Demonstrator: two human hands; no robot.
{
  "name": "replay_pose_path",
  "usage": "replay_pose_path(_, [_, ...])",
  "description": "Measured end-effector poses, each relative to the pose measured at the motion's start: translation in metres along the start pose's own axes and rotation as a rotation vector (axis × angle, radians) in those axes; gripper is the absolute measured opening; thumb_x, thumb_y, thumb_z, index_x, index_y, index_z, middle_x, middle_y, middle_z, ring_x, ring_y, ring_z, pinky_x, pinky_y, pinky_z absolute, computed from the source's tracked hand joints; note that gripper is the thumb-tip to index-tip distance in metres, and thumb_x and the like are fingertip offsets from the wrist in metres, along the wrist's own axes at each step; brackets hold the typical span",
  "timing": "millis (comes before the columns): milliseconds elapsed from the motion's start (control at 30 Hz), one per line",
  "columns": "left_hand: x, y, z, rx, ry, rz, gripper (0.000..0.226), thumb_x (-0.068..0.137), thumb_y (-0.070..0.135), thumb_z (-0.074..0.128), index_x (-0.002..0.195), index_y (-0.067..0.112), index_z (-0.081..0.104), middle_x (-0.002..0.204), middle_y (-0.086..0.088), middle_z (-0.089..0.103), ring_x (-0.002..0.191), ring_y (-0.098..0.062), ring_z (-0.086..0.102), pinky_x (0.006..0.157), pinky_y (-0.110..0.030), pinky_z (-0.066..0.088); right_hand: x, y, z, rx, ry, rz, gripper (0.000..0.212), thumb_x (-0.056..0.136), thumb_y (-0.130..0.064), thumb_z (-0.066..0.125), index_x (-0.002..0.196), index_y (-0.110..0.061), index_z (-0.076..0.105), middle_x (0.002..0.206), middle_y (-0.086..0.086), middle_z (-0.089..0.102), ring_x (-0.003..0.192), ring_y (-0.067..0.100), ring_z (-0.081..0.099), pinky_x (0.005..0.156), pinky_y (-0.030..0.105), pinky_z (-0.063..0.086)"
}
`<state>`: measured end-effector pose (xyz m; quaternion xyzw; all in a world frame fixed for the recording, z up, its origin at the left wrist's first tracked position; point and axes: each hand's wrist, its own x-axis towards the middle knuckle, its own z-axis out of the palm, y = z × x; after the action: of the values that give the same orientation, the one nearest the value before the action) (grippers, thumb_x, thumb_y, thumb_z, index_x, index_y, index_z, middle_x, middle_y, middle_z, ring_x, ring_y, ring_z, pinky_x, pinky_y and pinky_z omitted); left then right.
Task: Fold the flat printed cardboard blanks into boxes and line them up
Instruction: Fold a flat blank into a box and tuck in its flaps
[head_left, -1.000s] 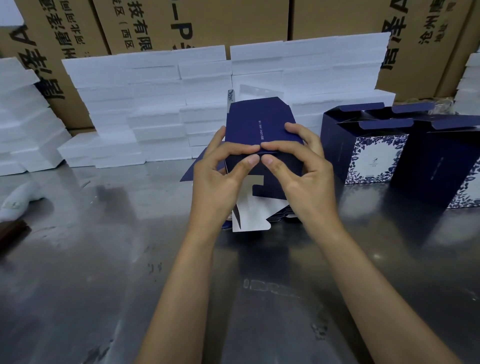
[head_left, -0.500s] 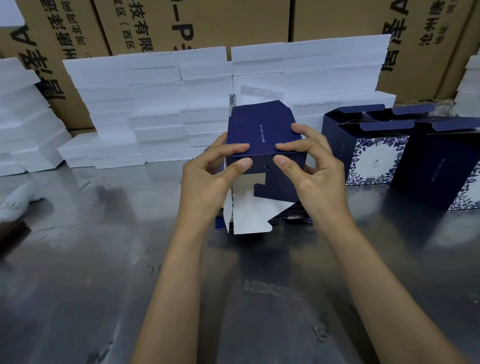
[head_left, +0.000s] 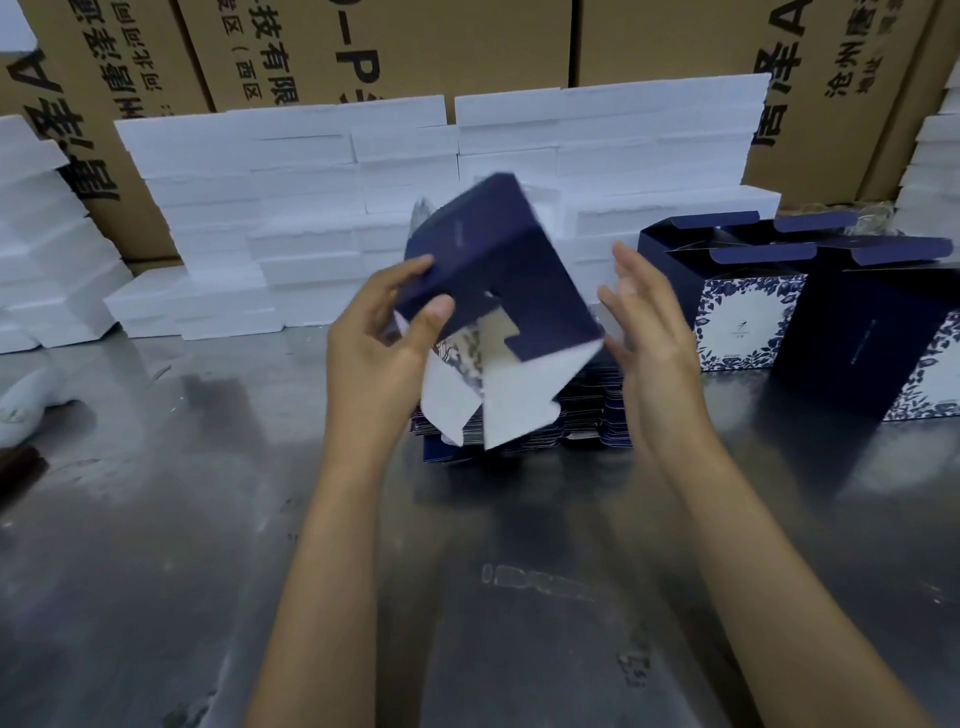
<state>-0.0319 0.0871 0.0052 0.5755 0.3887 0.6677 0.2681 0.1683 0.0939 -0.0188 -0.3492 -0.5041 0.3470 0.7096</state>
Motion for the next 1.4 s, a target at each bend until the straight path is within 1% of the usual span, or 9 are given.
replay_pose_path(200, [0.001, -0.004, 0.000, -0.366, 0.031, -0.246, 0.035, 0.100, 0.015, 0.060, 0.134, 0.022, 0.057, 0.112, -0.004, 0.076, 0.097, -0.018, 0.072, 0.077, -0.028, 0.057, 0.000, 0.009, -0.001, 0.004, -0.146, 0.085, 0.061, 0.079, -0.038, 0.073, 0.138, -0.040, 0.056, 0.142, -0.019, 0.058, 0.132, -0.001, 0.052, 0.115, 0.032, 0.039])
replay_pose_path(367, [-0.009, -0.019, 0.029, -0.325, -0.049, -0.380, 0.041, 0.101, 0.007, 0.056, 0.140, 0.016, 0.045, 0.122, -0.009, 0.071, 0.111, -0.028, 0.068, 0.097, -0.043, 0.055, -0.003, 0.011, 0.005, -0.029, -0.240, 0.047, 0.069, 0.086, -0.051, 0.071, 0.149, -0.040, 0.045, 0.142, -0.030, 0.054, 0.132, -0.006, 0.050, 0.112, 0.030, 0.041])
replay_pose_path(567, [-0.019, -0.027, 0.038, 0.079, -0.338, -0.355, 0.042, 0.092, 0.031, 0.070, 0.117, 0.037, 0.037, 0.090, -0.007, 0.069, 0.051, -0.020, 0.065, 0.042, -0.033, 0.053, -0.004, 0.001, -0.001, -0.078, -0.124, -0.040, 0.051, 0.096, -0.027, 0.071, 0.143, -0.029, 0.054, 0.119, -0.029, 0.069, 0.107, -0.006, 0.066, 0.086, 0.011, 0.050])
replay_pose_path(767, [-0.018, -0.034, 0.042, 0.260, -0.367, -0.256, 0.031, 0.085, 0.045, 0.075, 0.105, 0.022, 0.069, 0.073, 0.012, 0.070, 0.056, -0.006, 0.057, 0.058, -0.026, 0.046, 0.003, -0.010, -0.011, -0.118, -0.040, -0.154, 0.035, 0.095, -0.011, 0.069, 0.128, -0.021, 0.069, 0.127, -0.012, 0.070, 0.119, 0.000, 0.062, 0.095, 0.017, 0.050])
replay_pose_path(933, [-0.024, -0.018, 0.044, 0.235, -0.719, -0.586, 0.051, 0.094, 0.058, 0.056, 0.092, 0.010, 0.073, 0.048, 0.003, 0.047, 0.035, -0.011, 0.034, 0.038, -0.017, 0.023, 0.006, -0.020, -0.014, -0.132, -0.053, -0.185, 0.033, 0.088, -0.015, 0.071, 0.114, -0.035, 0.075, 0.133, -0.010, 0.066, 0.130, 0.011, 0.057, 0.110, 0.045, 0.047])
replay_pose_path(1000, [-0.023, -0.007, 0.036, 0.337, -0.824, -0.573, 0.046, 0.094, 0.055, 0.058, 0.080, 0.016, 0.076, 0.044, 0.003, 0.046, 0.035, -0.010, 0.035, 0.039, -0.017, 0.025, 0.004, -0.024, -0.010, -0.232, -0.085, -0.206, 0.032, 0.088, -0.018, 0.071, 0.113, -0.037, 0.073, 0.138, -0.006, 0.062, 0.132, 0.002, 0.053, 0.104, 0.028, 0.049])
replay_pose_path(1067, [-0.020, 0.004, 0.027, 0.407, -0.667, -0.422, 0.042, 0.092, 0.047, 0.066, 0.063, 0.018, 0.074, 0.040, 0.004, 0.045, 0.035, -0.009, 0.035, 0.040, -0.017, 0.028, 0.002, -0.026, -0.003, -0.349, -0.125, -0.228, 0.034, 0.090, -0.015, 0.073, 0.115, -0.039, 0.070, 0.143, -0.006, 0.058, 0.134, -0.005, 0.048, 0.094, 0.012, 0.045])
replay_pose_path(1233, [-0.014, 0.023, 0.007, 0.261, 0.096, 0.268, 0.016, 0.086, 0.025, 0.067, 0.071, 0.021, 0.063, 0.067, 0.009, 0.057, 0.066, -0.003, 0.050, 0.062, -0.016, 0.038, -0.006, -0.026, 0.010, -0.384, -0.164, -0.151, 0.035, 0.093, -0.013, 0.072, 0.118, -0.037, 0.070, 0.149, -0.014, 0.050, 0.137, -0.002, 0.044, 0.108, 0.041, 0.047])
replay_pose_path(1400, [-0.014, 0.008, 0.017, 0.448, -0.042, 0.344, 0.027, 0.091, 0.016, 0.070, 0.117, 0.018, 0.066, 0.139, 0.007, 0.054, 0.142, -0.012, 0.038, 0.115, -0.045, 0.033, -0.011, -0.026, 0.014, -0.336, -0.213, -0.139, 0.036, 0.093, -0.006, 0.070, 0.113, -0.036, 0.072, 0.151, -0.013, 0.048, 0.137, -0.003, 0.044, 0.108, 0.048, 0.047])
